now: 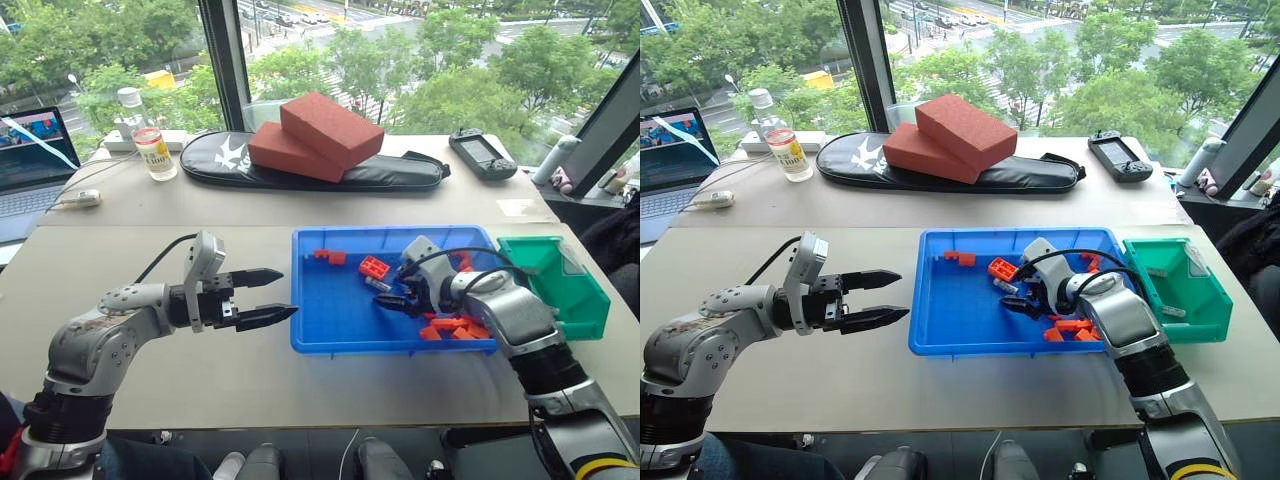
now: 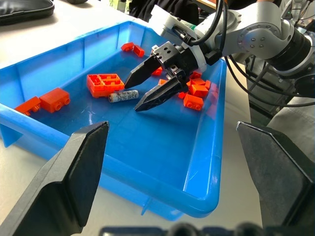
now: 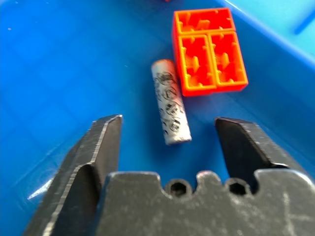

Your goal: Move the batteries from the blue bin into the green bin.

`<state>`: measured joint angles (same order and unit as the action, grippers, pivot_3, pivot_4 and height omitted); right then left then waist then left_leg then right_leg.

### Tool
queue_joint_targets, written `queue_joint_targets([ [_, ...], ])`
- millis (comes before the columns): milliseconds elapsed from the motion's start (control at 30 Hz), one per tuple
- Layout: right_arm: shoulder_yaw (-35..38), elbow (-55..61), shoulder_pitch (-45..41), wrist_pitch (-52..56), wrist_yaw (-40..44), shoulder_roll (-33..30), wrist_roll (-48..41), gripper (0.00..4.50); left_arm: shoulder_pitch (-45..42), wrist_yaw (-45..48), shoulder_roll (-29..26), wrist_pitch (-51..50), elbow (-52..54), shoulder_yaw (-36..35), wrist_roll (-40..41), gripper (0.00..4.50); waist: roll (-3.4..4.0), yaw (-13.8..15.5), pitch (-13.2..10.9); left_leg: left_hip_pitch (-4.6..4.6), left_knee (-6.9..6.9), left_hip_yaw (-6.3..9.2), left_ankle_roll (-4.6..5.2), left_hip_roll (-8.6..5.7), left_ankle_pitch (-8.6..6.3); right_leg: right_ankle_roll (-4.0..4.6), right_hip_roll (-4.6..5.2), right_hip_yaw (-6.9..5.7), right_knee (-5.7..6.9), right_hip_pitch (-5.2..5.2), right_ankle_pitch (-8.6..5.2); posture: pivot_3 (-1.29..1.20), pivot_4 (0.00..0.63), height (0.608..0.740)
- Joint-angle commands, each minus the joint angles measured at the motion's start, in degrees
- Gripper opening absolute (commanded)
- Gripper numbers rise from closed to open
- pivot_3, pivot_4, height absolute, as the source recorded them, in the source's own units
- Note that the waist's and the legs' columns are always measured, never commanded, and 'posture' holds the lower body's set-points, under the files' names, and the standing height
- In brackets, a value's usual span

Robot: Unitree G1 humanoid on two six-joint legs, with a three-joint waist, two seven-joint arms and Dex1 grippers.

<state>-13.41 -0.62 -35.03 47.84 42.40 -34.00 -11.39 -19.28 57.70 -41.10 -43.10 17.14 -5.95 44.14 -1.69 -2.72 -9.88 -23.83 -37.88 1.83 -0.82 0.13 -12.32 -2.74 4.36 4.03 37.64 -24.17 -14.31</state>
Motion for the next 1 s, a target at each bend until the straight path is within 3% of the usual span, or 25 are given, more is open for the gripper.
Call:
queue_joint_targets([
  [33,-0.3,0.8,-0.8,-1.5,0.5,0.5,0.7,1.95,0.0,-0.2,-1.0,-0.1,1.9,-1.6,1.0,4.5,0.0,-0.1,0.0,0.0,0.0,0.0,0.0,0.0,0.0,0.0,-0.01,0.0,0.0,0.0,0.0,0.0,0.15,0.74],
  [200,1.2,1.6,-0.1,-0.3,0.2,-0.8,1.1,0.29,-0.2,-0.2,-1.0,-0.1,1.8,-1.7,1.0,4.5,0.0,0.0,0.0,0.0,0.0,0.0,0.0,0.01,0.0,0.0,-0.01,0.0,0.01,0.0,0.0,0.0,0.15,0.74],
  [400,9.1,13.1,3.0,3.6,2.8,-5.1,-4.8,0.26,-0.2,-0.2,-1.1,-0.1,1.7,-1.7,0.9,4.5,0.0,0.1,0.0,-0.02,0.0,0.01,0.0,-0.02,0.0,0.0,0.01,-0.01,0.0,-0.01,0.0,0.0,0.15,0.74],
  [500,17.5,23.6,5.1,5.5,7.7,-7.7,-14.2,0.26,-0.2,-0.1,-0.9,0.0,1.5,-1.5,0.7,4.5,0.0,0.0,0.0,-0.03,0.01,0.03,0.0,0.0,0.0,0.0,-0.01,0.0,-0.01,-0.02,0.0,0.0,0.15,0.74],
  [600,27.5,26.2,4.8,3.2,7.4,-7.8,-19.7,0.26,-0.5,0.1,-0.8,0.2,1.1,-1.2,0.6,4.5,-0.01,0.1,0.0,-0.02,0.01,0.04,0.0,0.02,0.0,0.0,-0.02,-0.01,-0.03,0.02,0.0,0.0,0.15,0.74],
  [767,32.0,9.4,-0.7,0.9,-11.2,-11.1,-6.1,0.26,-0.9,0.5,-0.7,0.5,0.7,-0.8,0.2,4.5,-0.02,0.2,0.0,0.06,-0.01,-0.03,-0.02,-0.01,0.02,0.0,0.01,0.0,-0.02,0.09,0.0,0.0,0.15,0.74],
  [1000,31.0,8.5,3.7,6.7,-14.3,-19.5,-1.5,0.26,-1.1,0.7,-0.7,0.5,0.6,-0.7,0.0,4.5,0.0,0.0,0.0,-0.05,0.1,-0.09,0.0,0.0,0.0,0.05,0.0,0.06,-0.02,-0.11,-0.03,0.0,0.15,0.74],
])
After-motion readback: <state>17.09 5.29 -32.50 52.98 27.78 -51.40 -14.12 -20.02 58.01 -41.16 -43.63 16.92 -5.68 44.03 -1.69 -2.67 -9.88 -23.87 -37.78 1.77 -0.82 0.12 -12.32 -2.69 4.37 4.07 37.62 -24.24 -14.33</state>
